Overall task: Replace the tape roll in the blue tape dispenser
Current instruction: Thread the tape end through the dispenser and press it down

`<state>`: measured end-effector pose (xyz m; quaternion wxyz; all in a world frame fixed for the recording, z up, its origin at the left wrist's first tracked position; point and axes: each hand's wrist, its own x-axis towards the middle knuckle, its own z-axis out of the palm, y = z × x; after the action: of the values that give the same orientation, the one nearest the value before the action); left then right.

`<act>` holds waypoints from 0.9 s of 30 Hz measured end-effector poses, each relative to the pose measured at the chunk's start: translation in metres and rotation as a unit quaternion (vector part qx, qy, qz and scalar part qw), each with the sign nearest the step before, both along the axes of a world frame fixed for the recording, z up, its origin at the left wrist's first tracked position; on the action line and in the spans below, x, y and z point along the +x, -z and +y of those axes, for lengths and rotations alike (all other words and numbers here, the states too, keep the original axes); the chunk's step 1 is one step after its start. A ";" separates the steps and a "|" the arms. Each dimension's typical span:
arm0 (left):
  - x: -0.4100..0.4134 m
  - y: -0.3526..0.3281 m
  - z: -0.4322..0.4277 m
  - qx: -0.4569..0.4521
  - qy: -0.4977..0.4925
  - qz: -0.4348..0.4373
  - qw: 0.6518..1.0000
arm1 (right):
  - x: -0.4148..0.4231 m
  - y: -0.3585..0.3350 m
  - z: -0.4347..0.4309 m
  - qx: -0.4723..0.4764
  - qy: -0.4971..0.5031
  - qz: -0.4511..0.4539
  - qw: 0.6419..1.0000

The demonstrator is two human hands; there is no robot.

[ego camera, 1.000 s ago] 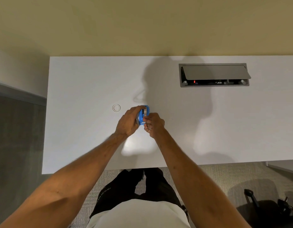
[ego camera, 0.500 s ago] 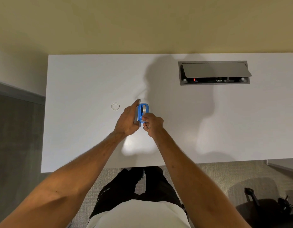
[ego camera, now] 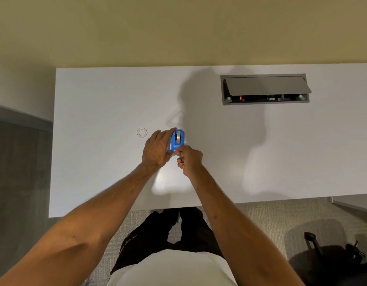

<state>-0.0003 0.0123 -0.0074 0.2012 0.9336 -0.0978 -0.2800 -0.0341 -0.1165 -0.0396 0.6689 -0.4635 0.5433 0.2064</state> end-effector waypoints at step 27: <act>0.000 0.002 0.007 0.009 0.020 0.019 1.000 | -0.029 0.016 0.009 -0.114 -0.064 -0.028 0.991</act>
<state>0.0001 0.0195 -0.0098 0.1886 0.9277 -0.1103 -0.3027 -0.0633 -0.1075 -0.0559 0.6119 -0.5761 0.5136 0.1732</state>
